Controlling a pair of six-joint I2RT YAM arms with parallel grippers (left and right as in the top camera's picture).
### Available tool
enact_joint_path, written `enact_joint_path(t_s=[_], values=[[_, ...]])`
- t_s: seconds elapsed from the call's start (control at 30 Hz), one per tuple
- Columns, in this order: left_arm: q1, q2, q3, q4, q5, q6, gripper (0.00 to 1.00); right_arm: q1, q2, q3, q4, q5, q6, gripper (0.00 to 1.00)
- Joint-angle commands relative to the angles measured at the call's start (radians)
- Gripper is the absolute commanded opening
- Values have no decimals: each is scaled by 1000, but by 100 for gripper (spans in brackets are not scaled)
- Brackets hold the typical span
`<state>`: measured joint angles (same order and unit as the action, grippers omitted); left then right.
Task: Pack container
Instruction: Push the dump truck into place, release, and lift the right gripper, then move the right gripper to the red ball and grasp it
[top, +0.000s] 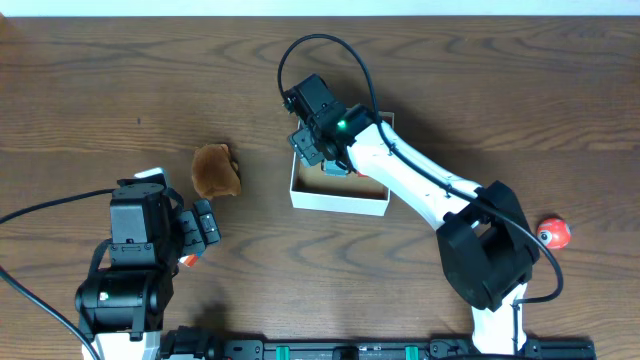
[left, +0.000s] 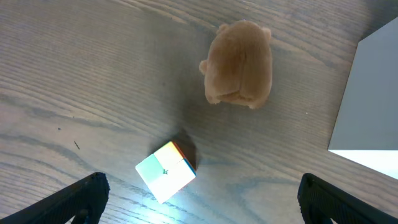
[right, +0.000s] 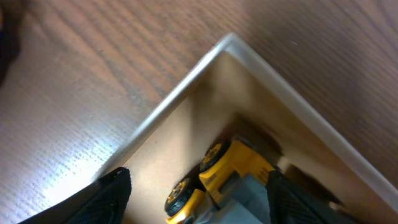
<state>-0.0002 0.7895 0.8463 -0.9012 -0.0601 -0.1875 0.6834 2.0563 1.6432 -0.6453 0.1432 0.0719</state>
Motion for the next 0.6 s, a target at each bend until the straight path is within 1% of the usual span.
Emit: enact_joint_path(t_s=[0.0, 0.13, 0.23, 0.3, 0.33, 0.37, 0.4, 0.43, 0.47, 0.57], values=[[6, 0, 23, -3, -11, -13, 98, -47, -106, 47, -10, 72, 112, 73], [6, 0, 23, -3, -11, -13, 98, -117, -224, 47, -66, 82, 215, 76], [6, 0, 23, -3, -12, -13, 98, -207, -325, 47, -170, 82, 339, 76], [6, 0, 23, -3, -12, -13, 98, -296, -394, 47, -279, 82, 457, 78], [6, 0, 23, -3, -11, -13, 98, -340, -421, 47, -335, 82, 512, 81], [6, 0, 23, -3, -11, -13, 98, -397, -449, 47, -400, 82, 573, 86], [6, 0, 23, -3, -11, -13, 98, -448, -472, 47, -456, 77, 621, 95], [6, 0, 23, -3, -12, -13, 98, -509, -492, 47, -516, 69, 666, 99], [6, 0, 23, -3, -11, -13, 98, -571, -511, 47, -566, 53, 688, 99], [6, 0, 23, -3, -11, -13, 98, -755, -536, 47, -675, 1, 691, 99]])
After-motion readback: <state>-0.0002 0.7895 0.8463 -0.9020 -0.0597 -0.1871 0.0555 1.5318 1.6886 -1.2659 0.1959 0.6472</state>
